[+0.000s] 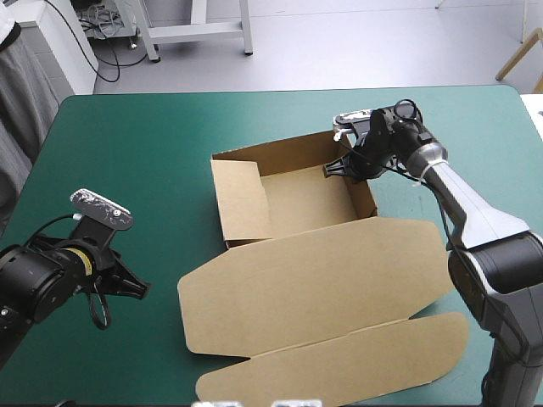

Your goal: Fold the box

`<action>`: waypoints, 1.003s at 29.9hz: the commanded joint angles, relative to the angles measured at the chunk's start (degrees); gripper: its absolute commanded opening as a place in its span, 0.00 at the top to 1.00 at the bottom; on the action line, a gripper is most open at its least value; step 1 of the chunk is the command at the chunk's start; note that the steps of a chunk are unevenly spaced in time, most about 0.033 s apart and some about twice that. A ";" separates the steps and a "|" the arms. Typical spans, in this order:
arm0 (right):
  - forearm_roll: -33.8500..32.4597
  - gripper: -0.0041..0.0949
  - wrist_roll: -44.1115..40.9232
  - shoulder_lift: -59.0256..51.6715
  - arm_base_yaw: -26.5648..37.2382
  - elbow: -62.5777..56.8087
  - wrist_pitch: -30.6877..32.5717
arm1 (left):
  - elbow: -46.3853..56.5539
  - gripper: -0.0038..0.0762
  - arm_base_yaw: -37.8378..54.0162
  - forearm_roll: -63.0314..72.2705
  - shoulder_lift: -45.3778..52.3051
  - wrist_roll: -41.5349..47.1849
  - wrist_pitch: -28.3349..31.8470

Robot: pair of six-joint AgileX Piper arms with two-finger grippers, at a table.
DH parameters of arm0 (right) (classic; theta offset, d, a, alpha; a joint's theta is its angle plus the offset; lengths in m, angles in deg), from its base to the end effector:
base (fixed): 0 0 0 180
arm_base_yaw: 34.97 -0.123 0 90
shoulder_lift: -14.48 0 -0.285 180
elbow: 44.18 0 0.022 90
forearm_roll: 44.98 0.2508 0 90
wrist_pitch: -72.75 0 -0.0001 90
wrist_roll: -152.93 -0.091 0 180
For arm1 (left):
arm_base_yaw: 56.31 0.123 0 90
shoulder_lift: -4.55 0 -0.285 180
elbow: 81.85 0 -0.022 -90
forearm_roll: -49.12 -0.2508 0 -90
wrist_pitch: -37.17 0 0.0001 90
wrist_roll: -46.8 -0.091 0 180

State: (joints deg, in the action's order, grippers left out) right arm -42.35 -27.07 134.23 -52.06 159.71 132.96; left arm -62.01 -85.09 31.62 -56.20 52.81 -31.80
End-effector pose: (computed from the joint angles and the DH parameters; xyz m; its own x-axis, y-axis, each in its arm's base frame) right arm 0.4099 0.1298 0.2836 -0.8803 -0.2468 -0.4051 -0.2891 0.9562 0.0456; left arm 0.1437 -0.0498 0.3597 -0.7458 0.4182 -0.5186 0.3399 0.9084 0.2437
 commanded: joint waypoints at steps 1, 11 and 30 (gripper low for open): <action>-2.28 0.98 0.35 -6.05 4.39 1.41 -3.50 | -1.38 0.96 -0.23 -1.05 0.63 1.08 2.16; -2.01 0.98 1.41 -8.19 24.57 1.41 -2.93 | -1.38 0.96 -0.23 -1.05 0.63 1.08 3.41; -2.19 0.94 1.41 -5.94 40.20 1.30 -2.92 | -1.38 0.96 -0.23 -1.18 0.63 1.08 3.45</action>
State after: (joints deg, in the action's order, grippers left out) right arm -44.98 -25.86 130.36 -12.47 159.71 131.77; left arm -62.01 -85.09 31.62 -56.20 53.28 -30.47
